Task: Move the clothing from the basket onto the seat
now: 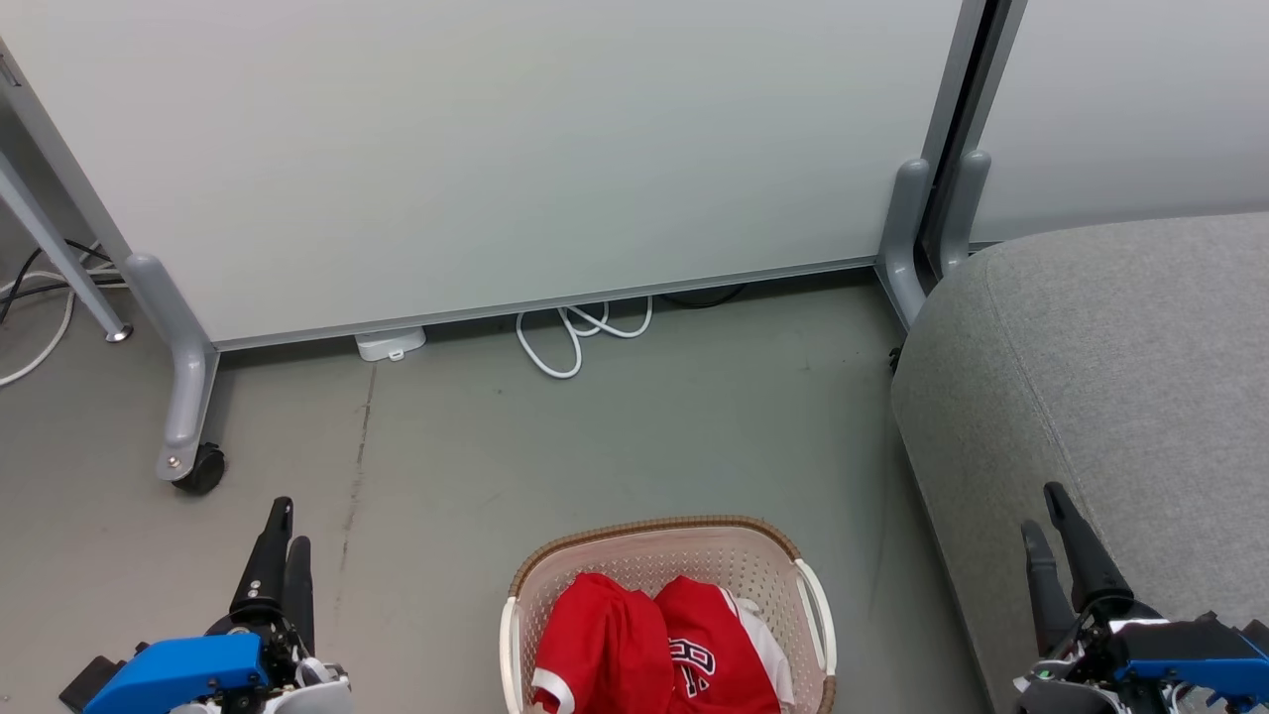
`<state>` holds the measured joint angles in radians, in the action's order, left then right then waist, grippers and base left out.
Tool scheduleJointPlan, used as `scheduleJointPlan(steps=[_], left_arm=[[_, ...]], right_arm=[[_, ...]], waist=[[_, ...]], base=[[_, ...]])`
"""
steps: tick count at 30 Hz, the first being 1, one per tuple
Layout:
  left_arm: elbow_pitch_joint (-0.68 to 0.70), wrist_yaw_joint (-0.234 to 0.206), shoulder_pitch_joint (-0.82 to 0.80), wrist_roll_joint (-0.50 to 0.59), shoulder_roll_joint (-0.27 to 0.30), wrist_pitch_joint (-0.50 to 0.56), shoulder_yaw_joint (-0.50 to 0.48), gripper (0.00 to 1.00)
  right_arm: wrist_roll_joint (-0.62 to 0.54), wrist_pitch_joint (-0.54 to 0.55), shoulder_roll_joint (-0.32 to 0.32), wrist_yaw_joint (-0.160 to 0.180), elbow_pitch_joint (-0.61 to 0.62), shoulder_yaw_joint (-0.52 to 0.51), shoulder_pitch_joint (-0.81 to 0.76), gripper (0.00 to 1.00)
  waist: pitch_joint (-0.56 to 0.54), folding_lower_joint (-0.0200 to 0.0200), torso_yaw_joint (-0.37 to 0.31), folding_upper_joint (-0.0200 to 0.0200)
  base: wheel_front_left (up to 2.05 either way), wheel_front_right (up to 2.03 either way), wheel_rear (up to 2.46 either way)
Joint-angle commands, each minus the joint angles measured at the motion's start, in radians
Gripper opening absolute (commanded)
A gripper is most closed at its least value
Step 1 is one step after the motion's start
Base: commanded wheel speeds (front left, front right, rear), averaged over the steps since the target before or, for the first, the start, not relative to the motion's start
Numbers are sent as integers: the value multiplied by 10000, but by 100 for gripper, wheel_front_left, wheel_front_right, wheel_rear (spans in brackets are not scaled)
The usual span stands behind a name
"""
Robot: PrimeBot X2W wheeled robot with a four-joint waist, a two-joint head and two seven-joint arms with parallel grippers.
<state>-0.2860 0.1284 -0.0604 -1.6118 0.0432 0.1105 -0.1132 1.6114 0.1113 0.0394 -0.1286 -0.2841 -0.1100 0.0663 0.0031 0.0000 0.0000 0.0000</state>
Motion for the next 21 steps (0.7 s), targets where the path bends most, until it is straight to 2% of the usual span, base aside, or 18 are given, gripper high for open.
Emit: scheduleJointPlan(steps=[1, 11, 21], left_arm=[[156, 1, -198, 29, 40, -99, 91, 100], [179, -77, -241, 804, 49, -600, 396, 100], [445, -380, -197, 2604, 58, -1042, 691, 100]], right_arm=[[-46, -98, 30, -4, 167, 72, 154, 100], [-865, -606, 44, -7, 177, 329, 182, 100], [-3076, -1049, 57, -10, 229, 391, 181, 100]], waist=[[-1, 0, 1, 0], [-6, 0, 3, 0], [-4, 0, 19, 0]], base=[[0, 0, 0], [0, 0, 0], [0, 0, 0]])
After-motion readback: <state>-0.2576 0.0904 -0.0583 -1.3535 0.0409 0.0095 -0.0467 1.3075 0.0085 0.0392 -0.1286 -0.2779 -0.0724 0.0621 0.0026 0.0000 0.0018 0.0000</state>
